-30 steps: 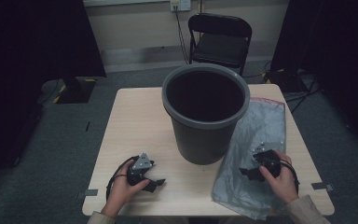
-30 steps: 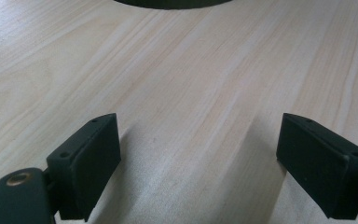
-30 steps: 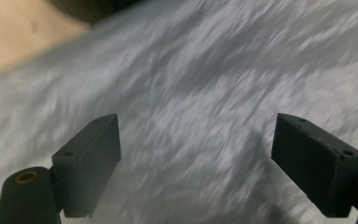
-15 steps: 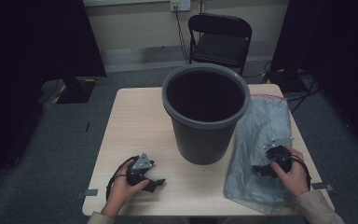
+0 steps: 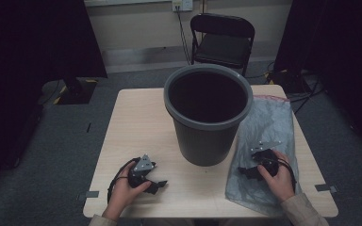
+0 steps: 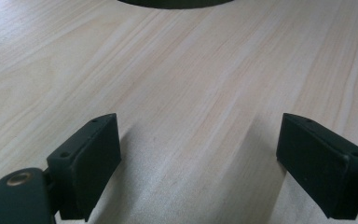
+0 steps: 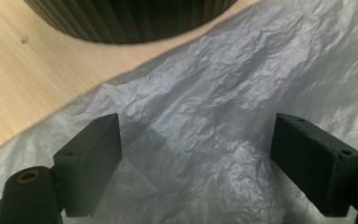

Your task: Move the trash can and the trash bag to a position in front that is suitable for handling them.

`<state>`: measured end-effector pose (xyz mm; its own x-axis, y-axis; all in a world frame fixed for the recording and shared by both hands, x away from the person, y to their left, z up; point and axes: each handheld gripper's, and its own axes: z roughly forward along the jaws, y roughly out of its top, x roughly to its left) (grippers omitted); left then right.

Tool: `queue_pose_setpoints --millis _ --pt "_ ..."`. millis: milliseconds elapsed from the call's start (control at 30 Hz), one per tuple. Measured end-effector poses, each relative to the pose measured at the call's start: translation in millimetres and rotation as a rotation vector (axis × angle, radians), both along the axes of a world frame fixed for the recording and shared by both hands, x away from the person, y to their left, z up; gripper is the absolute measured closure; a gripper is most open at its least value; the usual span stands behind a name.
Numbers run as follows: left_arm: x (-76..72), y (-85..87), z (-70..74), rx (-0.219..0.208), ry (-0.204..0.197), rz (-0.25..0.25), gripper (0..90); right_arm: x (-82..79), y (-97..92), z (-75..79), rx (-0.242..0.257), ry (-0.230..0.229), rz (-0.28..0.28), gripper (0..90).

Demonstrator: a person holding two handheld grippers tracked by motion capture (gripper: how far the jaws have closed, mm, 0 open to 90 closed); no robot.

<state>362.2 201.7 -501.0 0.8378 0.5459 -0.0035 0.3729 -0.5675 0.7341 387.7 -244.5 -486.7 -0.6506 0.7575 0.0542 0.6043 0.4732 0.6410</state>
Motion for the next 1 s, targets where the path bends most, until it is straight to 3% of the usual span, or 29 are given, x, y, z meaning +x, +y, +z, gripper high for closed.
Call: queue_pose_setpoints --millis 167,267,367,467,600,733,867,900,1000 --pt "-0.1 0.0 0.0 -0.001 0.000 0.001 12.7 -3.6 -10.0 0.1 -0.028 -0.008 0.049 15.3" --pt "-0.1 0.0 0.0 -0.001 0.000 0.001 12.7 -5.8 -22.0 2.4 -0.056 0.011 0.075 14.8" --pt "-0.1 0.0 0.0 -0.001 0.000 0.001 12.7 -6.6 -38.0 7.4 -0.076 0.047 0.045 15.5" --pt "-0.1 0.0 0.0 -0.001 0.000 0.001 12.7 -7.1 -49.3 18.5 -0.058 0.042 0.006 15.5" --pt "-0.1 0.0 0.0 -0.001 0.000 0.001 12.7 -0.6 -50.4 30.7 -0.034 0.019 -0.034 15.2" --pt "-0.1 0.0 0.0 -0.001 0.000 0.001 12.6 7.3 -41.9 20.3 0.021 0.008 -0.082 15.5" --pt "-0.1 0.0 0.0 -0.001 0.000 0.001 12.7 9.2 -35.8 3.6 0.048 0.022 -0.088 15.5" --pt "-0.1 0.0 0.0 0.000 0.000 0.001 12.6 7.1 -33.6 -3.2 0.049 -0.023 -0.087 14.3" --pt "-0.1 -0.1 -0.1 -0.003 0.000 0.000 12.6 4.6 -32.9 -4.7 0.036 -0.041 -0.080 14.3"
